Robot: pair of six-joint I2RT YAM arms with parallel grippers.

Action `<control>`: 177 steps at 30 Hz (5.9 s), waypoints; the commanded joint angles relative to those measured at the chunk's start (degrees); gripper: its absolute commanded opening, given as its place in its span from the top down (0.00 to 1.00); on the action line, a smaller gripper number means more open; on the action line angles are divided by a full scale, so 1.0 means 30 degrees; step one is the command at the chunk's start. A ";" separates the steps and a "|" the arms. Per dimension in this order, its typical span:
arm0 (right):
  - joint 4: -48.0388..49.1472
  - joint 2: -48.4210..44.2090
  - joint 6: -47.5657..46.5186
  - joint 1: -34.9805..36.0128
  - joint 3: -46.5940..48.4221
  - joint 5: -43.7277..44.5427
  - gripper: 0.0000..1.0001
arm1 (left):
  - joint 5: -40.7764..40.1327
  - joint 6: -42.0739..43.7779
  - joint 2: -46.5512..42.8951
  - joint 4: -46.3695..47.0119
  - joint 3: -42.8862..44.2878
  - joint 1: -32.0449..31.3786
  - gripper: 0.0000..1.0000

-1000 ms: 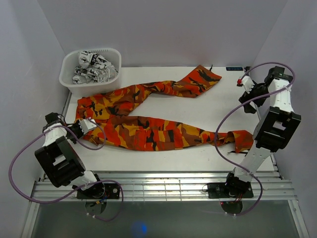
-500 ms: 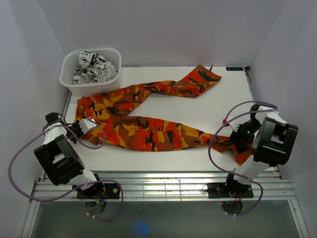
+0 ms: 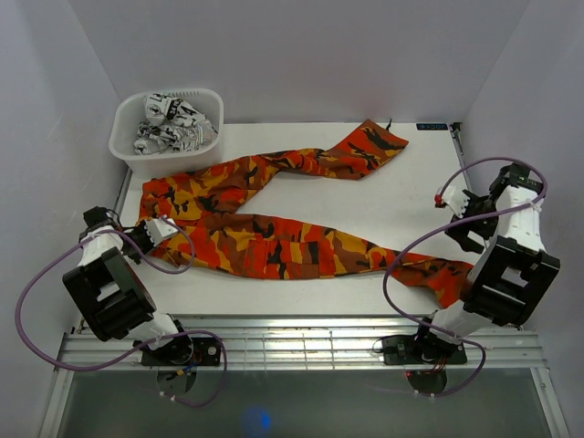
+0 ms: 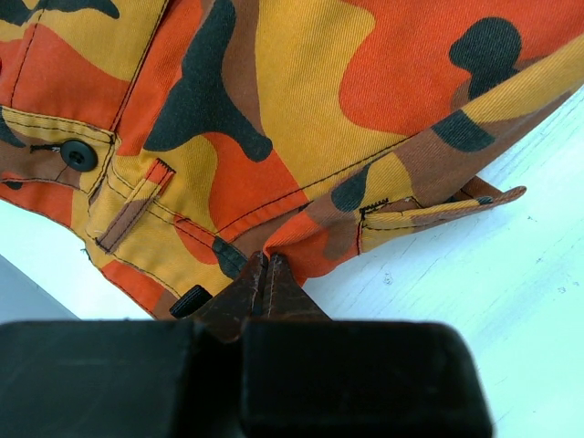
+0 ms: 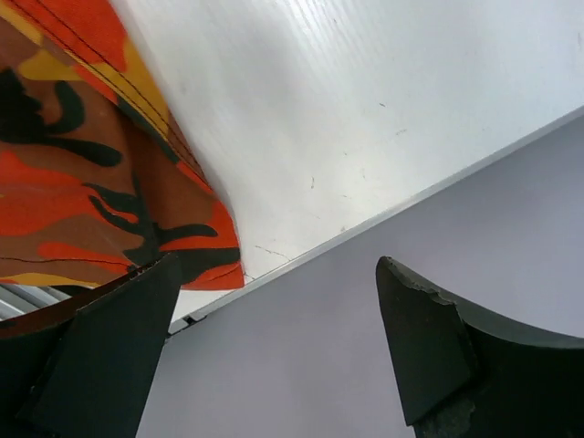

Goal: Fold and stack the trousers
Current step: Flatten the trousers out

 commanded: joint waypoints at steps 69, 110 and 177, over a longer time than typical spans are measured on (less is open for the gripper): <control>0.9092 -0.4719 -0.1666 -0.5328 -0.5158 -0.5208 0.10 | 0.4794 -0.9071 0.0985 -0.5648 0.7905 0.1536 0.24; 0.8238 0.1904 1.0380 0.4575 0.1344 -0.2917 0.18 | 0.3347 -0.9276 0.1221 -0.4272 0.6379 0.1444 0.40; 0.5633 1.3191 1.2326 0.7688 1.3719 0.4790 0.47 | -0.2369 -1.3943 0.3042 0.2033 0.2832 -0.0317 0.79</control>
